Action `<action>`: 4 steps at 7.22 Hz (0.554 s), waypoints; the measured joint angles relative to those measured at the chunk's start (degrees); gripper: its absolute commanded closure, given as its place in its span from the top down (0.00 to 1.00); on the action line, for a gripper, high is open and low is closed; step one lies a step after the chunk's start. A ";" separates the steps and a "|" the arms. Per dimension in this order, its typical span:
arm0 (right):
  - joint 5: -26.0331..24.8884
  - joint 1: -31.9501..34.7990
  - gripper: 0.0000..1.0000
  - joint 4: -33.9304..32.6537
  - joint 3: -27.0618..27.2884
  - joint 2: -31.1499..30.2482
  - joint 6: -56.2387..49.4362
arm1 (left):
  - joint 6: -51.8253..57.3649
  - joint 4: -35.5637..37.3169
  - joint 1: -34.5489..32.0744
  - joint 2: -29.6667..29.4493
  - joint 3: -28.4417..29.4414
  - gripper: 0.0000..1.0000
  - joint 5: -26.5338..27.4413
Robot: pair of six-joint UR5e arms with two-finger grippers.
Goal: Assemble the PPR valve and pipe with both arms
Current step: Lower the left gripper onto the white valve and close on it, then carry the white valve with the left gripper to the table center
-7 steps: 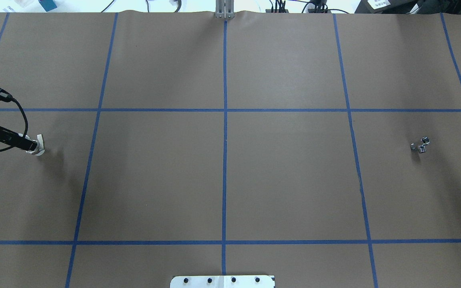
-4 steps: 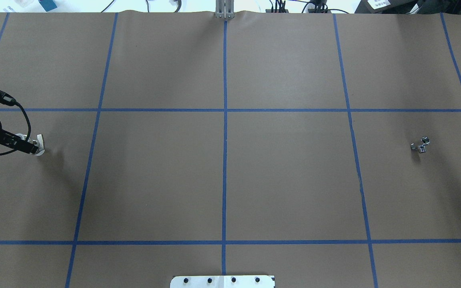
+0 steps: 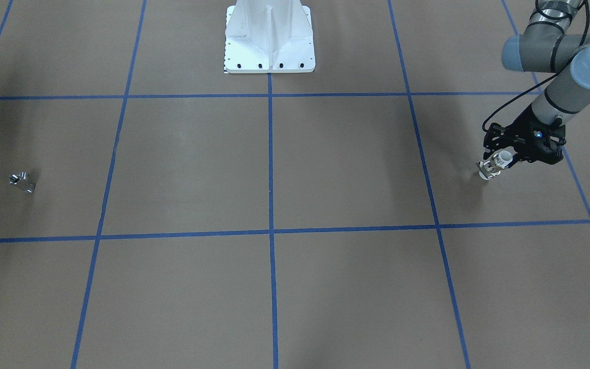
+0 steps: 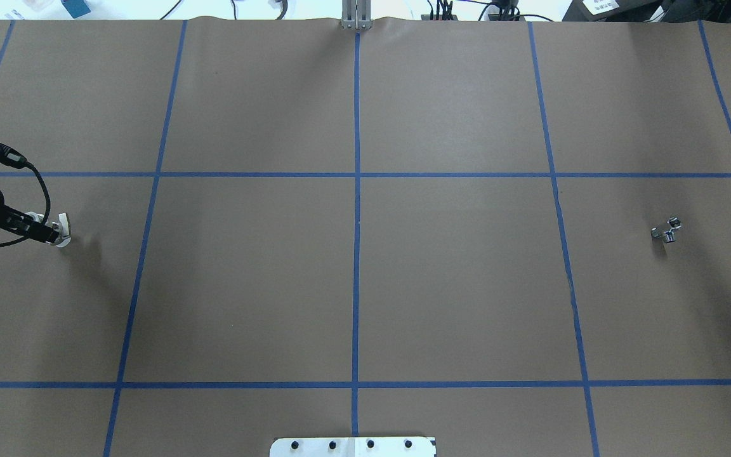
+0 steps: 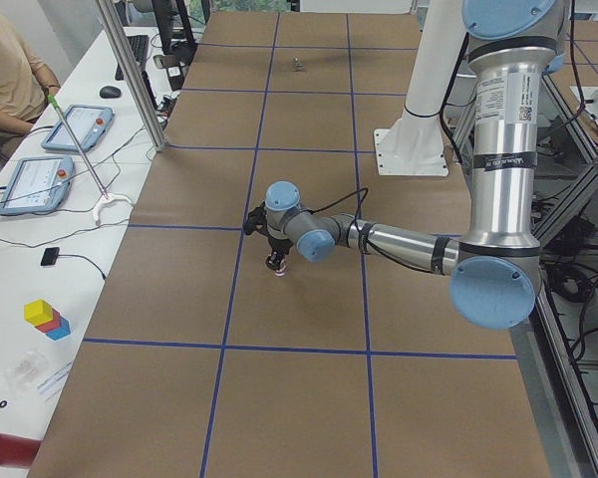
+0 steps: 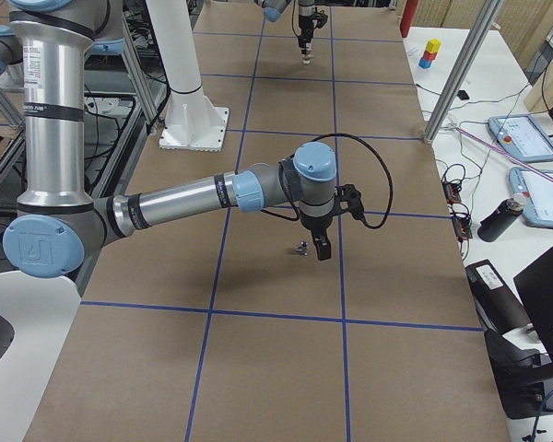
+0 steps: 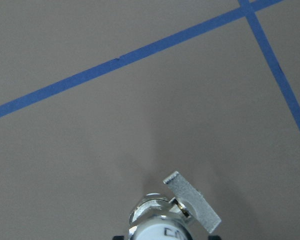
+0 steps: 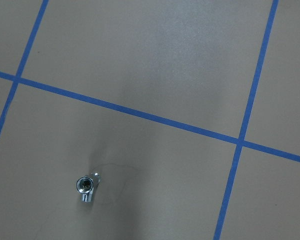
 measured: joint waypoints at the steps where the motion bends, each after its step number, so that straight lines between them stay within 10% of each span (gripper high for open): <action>1: -0.02 0.00 1.00 0.00 -0.01 0.00 0.00 | 0.00 0.00 0.00 -0.08 0.04 0.00 0.00; 4: 0.01 0.00 1.00 0.00 0.07 0.01 0.00 | -0.51 0.33 -0.10 -0.23 -2.08 0.00 -0.37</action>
